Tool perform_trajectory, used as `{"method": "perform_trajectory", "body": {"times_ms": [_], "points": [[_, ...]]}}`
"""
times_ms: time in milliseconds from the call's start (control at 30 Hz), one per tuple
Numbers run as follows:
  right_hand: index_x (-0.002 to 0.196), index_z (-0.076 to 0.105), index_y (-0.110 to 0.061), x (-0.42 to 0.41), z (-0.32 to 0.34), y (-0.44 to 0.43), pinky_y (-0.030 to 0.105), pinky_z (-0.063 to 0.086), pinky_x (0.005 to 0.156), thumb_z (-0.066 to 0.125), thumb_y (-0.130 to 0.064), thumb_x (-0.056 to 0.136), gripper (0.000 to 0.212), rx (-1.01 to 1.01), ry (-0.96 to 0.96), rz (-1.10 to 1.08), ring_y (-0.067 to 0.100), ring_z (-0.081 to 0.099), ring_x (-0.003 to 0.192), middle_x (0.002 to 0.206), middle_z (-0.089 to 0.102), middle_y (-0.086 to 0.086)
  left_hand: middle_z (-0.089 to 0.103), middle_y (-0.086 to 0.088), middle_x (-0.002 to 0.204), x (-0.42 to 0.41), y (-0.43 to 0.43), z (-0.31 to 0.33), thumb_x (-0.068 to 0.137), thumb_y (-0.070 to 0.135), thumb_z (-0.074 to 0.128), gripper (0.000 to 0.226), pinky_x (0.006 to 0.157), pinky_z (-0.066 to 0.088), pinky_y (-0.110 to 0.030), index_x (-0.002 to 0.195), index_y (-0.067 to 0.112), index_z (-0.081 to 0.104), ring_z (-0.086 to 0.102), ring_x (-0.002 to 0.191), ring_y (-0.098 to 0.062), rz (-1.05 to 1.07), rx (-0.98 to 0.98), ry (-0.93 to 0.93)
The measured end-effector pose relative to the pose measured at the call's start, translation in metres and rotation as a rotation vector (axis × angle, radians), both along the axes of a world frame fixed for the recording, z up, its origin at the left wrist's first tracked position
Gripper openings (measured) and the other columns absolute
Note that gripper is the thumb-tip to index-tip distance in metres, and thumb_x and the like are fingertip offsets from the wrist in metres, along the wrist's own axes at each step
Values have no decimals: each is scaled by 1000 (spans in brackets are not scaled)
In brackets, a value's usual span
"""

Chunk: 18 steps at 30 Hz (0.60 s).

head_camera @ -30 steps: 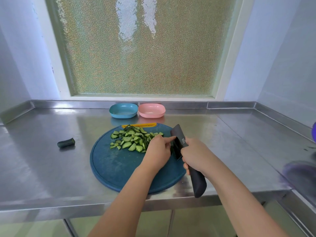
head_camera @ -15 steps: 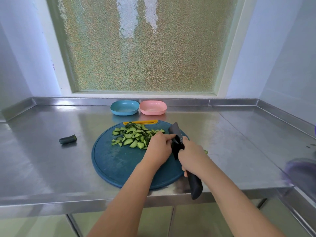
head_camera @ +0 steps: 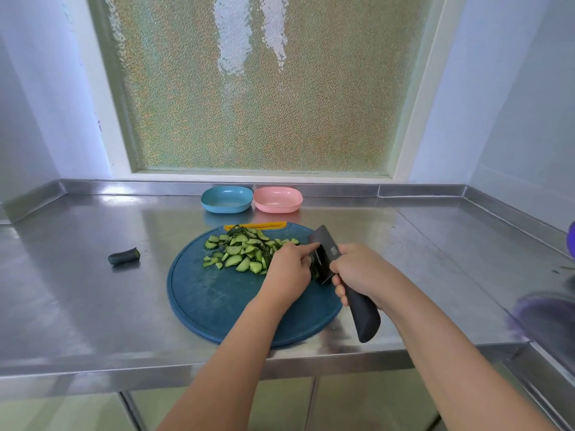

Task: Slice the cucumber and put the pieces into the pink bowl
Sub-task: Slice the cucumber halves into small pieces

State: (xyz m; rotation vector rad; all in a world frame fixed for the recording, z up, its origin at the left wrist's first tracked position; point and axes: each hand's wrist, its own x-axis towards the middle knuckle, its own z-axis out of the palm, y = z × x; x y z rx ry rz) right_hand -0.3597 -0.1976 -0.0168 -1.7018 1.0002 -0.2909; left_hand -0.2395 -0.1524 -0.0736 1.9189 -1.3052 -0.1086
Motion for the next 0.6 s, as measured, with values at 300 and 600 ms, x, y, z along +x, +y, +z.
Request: {"method": "perform_trajectory", "body": {"times_ms": [300,600], "points": [[110,46,-3,5,3,9,31,44,51,31,5,86,29,-145,142,32,24,46,45,59,47,12,53,-14,94,1,-4,-4,94,5,40,43,68,26,-17,133,21,52,50,96,-26,-4,22,-30],[137,31,-10,11,-3,22,34,52,54,34,1,90,48,-328,250,27,25,55,57,86,55,17,58,-14,101,6,-8,-8,93,5,42,44,69,28,-17,134,19,51,53,97,-26,2,53,-43]]}}
